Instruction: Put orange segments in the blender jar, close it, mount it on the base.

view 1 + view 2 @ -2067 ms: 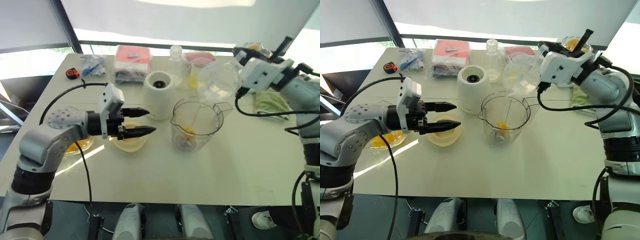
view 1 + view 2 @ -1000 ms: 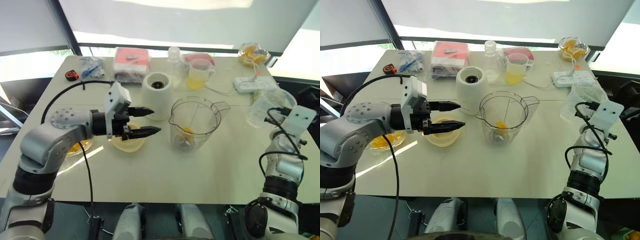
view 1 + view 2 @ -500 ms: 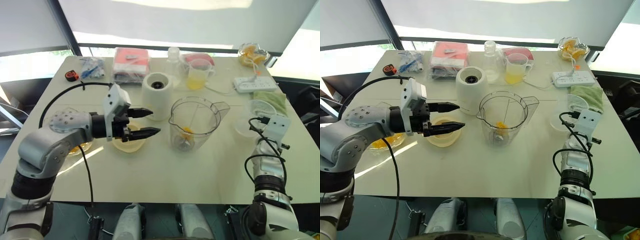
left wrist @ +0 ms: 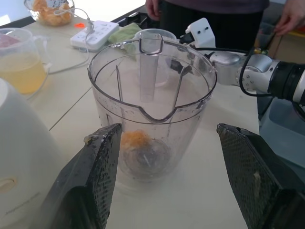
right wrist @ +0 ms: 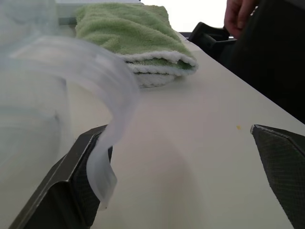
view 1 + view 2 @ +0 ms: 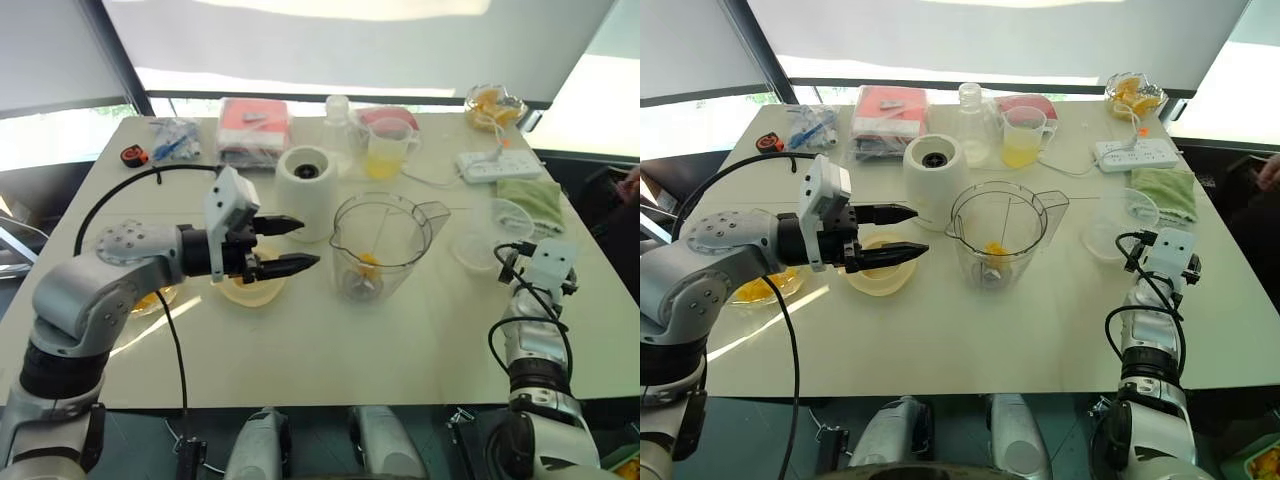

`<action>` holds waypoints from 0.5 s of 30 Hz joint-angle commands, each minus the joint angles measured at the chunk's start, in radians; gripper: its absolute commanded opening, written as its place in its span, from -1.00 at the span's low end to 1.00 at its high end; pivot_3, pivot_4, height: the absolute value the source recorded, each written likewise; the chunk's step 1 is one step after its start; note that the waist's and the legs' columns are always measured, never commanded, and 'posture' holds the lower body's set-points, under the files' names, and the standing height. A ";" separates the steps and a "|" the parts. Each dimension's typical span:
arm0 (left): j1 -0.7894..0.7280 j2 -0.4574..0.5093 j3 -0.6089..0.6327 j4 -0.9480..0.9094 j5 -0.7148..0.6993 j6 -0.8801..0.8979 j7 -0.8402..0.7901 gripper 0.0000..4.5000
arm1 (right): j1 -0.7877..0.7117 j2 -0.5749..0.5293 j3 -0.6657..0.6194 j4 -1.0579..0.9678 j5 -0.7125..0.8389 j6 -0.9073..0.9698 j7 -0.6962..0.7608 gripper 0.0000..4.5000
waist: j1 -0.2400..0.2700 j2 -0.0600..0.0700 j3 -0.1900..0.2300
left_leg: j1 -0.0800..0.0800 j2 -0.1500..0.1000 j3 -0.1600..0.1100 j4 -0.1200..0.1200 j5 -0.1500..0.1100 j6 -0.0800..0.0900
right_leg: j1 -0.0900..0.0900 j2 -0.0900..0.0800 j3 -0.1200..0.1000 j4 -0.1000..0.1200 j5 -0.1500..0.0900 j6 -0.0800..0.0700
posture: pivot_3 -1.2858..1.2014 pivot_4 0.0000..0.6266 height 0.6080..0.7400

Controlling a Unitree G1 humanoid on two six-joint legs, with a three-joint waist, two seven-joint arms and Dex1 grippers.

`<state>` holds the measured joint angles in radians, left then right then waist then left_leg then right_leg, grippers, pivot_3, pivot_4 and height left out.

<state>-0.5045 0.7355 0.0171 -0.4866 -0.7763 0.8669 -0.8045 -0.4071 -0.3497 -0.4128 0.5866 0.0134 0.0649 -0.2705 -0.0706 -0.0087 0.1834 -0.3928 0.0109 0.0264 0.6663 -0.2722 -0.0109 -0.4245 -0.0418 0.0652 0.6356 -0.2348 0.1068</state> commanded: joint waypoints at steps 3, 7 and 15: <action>-0.007 0.010 0.020 -0.013 -0.003 -0.014 -0.010 0.47 | 0.062 -0.002 0.010 -0.139 0.000 0.042 -0.004 0.99 | 0.002 0.000 0.000 | 0.000 0.000 0.000 0.000 0.000 0.000 | 0.000 0.000 0.000 0.000 0.000 0.000 | 0.03 -0.52 1.00; -0.007 0.007 0.011 -0.003 0.007 -0.022 -0.015 0.47 | 0.118 0.002 0.027 -0.239 -0.014 0.062 -0.006 0.99 | 0.002 0.000 0.000 | 0.000 0.000 0.000 0.000 0.000 0.000 | 0.000 -0.001 0.000 -0.001 0.000 0.000 | 0.03 -0.52 1.00; 0.006 0.019 0.006 0.042 0.048 -0.053 -0.041 0.47 | 0.191 -0.008 0.076 -0.383 -0.039 0.101 0.034 0.99 | 0.001 0.000 0.000 | 0.000 0.000 0.001 0.000 0.000 0.000 | 0.000 0.000 0.001 -0.001 0.000 0.000 | 0.03 -0.52 1.00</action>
<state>-0.5017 0.7415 0.0149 -0.4497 -0.7464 0.8394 -0.8364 -0.2227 -0.3420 -0.3425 0.2630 -0.0153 0.1678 -0.2507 -0.0693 -0.0091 0.1834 -0.3927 0.0108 0.0270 0.6663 -0.2722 -0.0109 -0.4242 -0.0421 0.0658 0.6350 -0.2349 0.1068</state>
